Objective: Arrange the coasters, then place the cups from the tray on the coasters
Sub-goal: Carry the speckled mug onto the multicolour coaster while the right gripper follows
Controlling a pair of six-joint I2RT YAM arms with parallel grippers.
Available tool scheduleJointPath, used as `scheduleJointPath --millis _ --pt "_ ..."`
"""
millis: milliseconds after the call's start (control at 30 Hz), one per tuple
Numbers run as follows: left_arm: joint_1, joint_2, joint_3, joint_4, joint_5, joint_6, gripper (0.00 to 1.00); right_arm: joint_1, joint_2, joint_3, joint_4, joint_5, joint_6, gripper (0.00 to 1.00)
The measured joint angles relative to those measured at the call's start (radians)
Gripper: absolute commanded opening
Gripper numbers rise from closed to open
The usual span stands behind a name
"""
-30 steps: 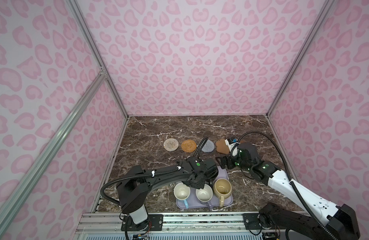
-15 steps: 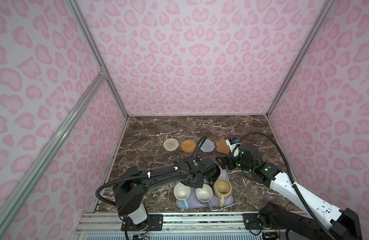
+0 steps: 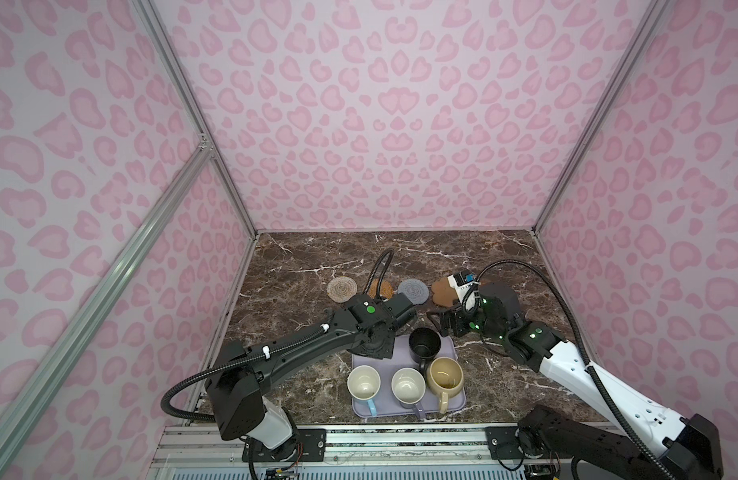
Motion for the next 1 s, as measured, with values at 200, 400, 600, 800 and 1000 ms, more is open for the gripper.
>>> scheduleJointPath --millis 200,400,600,800,1000 --pt "0.135 0.0 0.075 -0.02 -0.026 0.088 0.03 0.105 0.105 0.085 0.032 -0.044 -0.039 0.99" --pt "0.262 0.055 0.155 -0.027 -0.05 0.185 0.03 0.158 0.266 0.204 0.088 -0.061 -0.042 0.98" --pt "0.365 0.11 0.182 0.019 -0.06 0.245 0.03 0.174 0.41 0.327 0.138 -0.053 -0.04 0.94" --pt "0.45 0.192 0.254 0.075 -0.054 0.306 0.03 0.167 0.547 0.449 0.14 -0.048 -0.031 0.93" --pt "0.522 0.286 0.285 0.115 -0.025 0.357 0.03 0.128 0.66 0.539 0.128 -0.061 0.002 0.9"
